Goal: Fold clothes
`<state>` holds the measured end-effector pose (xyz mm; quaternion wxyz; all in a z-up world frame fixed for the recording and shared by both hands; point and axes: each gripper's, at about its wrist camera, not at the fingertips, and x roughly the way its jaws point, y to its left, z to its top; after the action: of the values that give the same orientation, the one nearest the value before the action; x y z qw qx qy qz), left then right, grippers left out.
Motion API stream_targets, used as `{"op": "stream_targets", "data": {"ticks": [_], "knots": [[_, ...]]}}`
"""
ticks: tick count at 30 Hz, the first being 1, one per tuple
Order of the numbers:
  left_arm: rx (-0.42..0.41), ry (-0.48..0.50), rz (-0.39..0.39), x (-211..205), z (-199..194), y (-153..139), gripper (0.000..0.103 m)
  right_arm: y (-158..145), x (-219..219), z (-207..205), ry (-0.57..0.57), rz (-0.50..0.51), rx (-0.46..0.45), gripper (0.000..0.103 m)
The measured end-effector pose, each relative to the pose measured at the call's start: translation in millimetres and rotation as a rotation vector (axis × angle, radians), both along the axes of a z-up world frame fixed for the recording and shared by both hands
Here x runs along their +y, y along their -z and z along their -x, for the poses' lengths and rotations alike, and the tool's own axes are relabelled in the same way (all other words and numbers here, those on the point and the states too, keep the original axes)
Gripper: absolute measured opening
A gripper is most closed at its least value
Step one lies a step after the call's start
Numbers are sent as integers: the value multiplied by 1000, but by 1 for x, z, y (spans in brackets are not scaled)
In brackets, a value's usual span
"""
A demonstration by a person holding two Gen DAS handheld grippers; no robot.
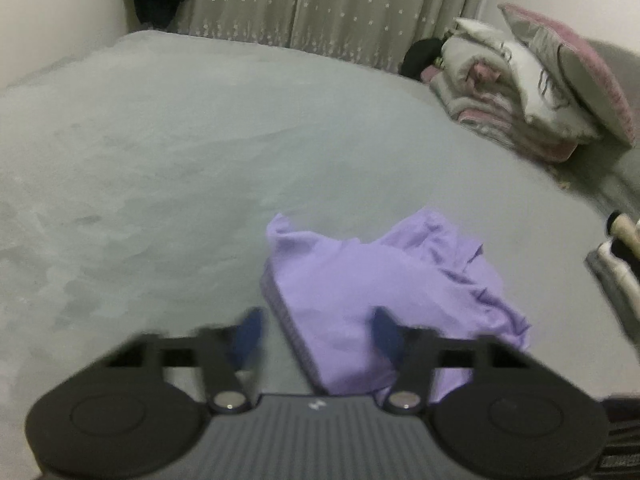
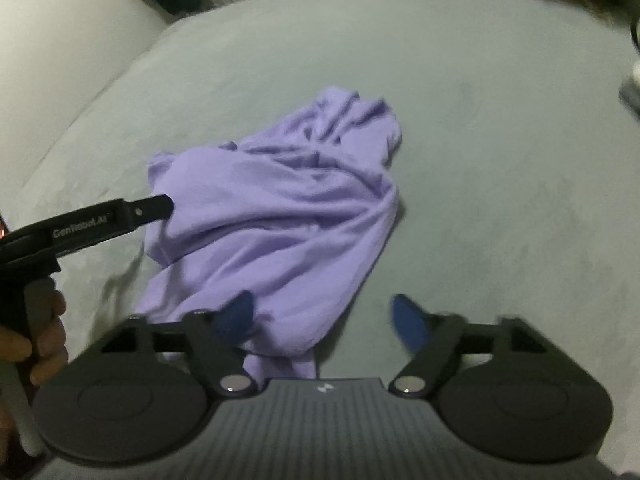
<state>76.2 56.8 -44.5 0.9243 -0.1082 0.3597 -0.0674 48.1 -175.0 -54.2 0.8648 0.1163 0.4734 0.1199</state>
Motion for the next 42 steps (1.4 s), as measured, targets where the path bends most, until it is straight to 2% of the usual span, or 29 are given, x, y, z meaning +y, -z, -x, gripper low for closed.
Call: {"op": "stream_targets", "data": {"ticks": [1, 2, 3, 4, 6, 15, 19, 25, 34, 42], "knots": [[2, -2, 20, 1, 0, 1, 21, 2, -1, -1, 18, -3, 2, 52], [2, -6, 34, 2, 0, 2, 18, 1, -2, -1, 25, -2, -5, 34], [-2, -9, 42, 3, 2, 2, 8, -1, -3, -1, 28, -5, -11, 22], [-7, -10, 43, 3, 3, 2, 2, -2, -5, -1, 35, -16, -14, 0], [-14, -7, 45, 5, 6, 1, 2, -5, -11, -1, 55, -47, -14, 1], [-80, -16, 65, 10, 20, -14, 1, -15, -35, 6, 137, -34, -84, 1], [-98, 12, 70, 13, 30, -21, 1, -21, -55, 9, 189, -21, -119, 1], [-62, 79, 93, 20, 48, -23, 1, -25, -79, 19, 234, -14, -145, 1], [-45, 156, 38, 23, 75, -23, 1, -32, -82, 47, 145, -33, -148, 1], [-8, 205, -19, 26, 96, -13, 1, -21, -74, 61, 52, -12, -108, 1]]}}
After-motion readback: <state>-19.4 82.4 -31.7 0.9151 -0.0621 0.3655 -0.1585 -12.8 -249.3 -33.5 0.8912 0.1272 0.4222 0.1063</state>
